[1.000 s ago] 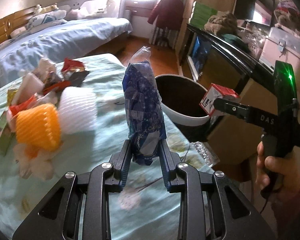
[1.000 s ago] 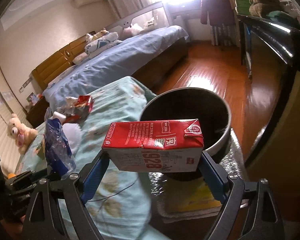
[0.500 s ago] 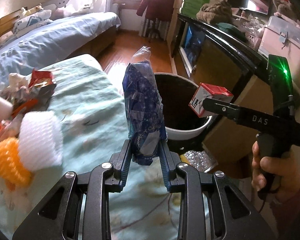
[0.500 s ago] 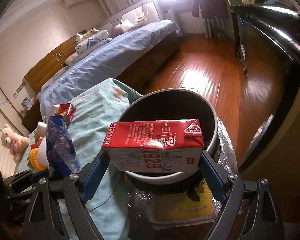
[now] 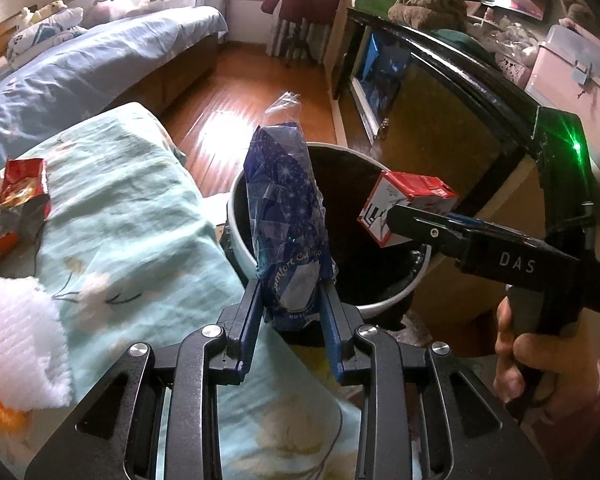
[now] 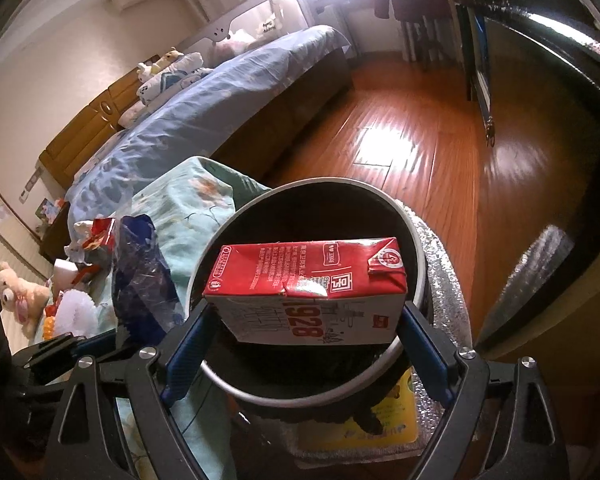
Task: Collect trash
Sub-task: 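Open both tools to drop the blue bag and red carton into the bin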
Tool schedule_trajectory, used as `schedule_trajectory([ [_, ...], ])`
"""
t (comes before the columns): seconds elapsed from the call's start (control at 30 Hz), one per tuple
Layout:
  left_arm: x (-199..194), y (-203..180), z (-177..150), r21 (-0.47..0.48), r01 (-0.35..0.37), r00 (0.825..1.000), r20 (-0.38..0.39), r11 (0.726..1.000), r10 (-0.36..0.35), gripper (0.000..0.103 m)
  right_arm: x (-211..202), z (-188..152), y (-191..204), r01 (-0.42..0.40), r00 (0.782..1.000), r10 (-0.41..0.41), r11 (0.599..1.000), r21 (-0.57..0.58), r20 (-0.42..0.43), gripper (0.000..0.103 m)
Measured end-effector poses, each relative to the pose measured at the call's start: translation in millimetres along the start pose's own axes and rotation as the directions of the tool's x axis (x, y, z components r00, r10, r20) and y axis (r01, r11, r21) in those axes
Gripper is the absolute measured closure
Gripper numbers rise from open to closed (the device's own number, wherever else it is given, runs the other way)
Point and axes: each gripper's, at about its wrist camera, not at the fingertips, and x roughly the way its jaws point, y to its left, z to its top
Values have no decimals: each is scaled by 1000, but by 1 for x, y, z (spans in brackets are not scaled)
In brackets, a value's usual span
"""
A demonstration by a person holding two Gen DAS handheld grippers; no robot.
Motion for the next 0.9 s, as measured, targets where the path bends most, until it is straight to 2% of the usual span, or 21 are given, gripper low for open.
schedule_trajectory([
  [0.23, 8, -1, 7, 5, -5, 1000, -2, 1000, 5, 72, 7, 6, -1, 5, 1000, -5, 1000, -7, -21, 11],
  [0.4, 7, -1, 5, -2, -14, 1000, 3, 1000, 14, 49, 11, 6, -5, -5, 999, 6, 1000, 24, -49, 11],
  [0.6, -4, 2, 0, -11, -25, 999, 31, 1000, 25, 41, 0, 2, 0, -1, 999, 2, 999, 32, -32, 11],
  [0.9, -38, 19, -30, -59, -49, 996, 65, 997, 53, 40, -19, -21, 24, -43, 999, 43, 998, 34, -10, 11],
])
